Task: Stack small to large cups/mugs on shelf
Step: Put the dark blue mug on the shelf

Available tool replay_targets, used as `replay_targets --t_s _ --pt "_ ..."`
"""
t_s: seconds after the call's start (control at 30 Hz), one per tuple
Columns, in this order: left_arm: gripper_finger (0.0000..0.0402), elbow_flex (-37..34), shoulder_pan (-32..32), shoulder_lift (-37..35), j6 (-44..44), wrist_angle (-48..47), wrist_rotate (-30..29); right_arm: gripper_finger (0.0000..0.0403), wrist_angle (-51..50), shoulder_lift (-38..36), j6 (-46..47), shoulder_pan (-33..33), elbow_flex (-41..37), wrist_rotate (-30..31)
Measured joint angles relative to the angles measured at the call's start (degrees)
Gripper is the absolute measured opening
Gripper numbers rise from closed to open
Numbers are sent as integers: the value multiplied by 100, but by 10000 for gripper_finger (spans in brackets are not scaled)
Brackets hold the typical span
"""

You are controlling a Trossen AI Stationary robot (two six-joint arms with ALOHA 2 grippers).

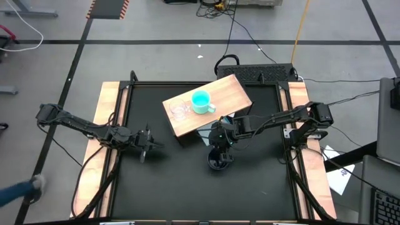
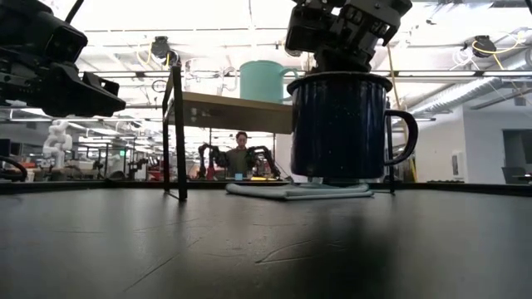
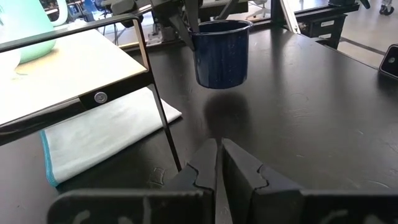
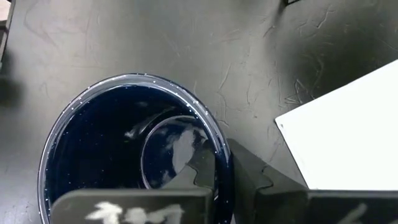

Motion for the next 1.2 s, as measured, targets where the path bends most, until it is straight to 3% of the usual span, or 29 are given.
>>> replay_targets --t_s 0.57,0.93,1.2 --pt "26 0 0 0 2 1 2 11 -32 -128 -51 0 4 -2" --pt "26 0 0 2 81 1 6 11 -61 -1307 372 -380 4 4" --pt "26 0 0 0 81 3 26 11 -606 -1917 402 -939 211 38"
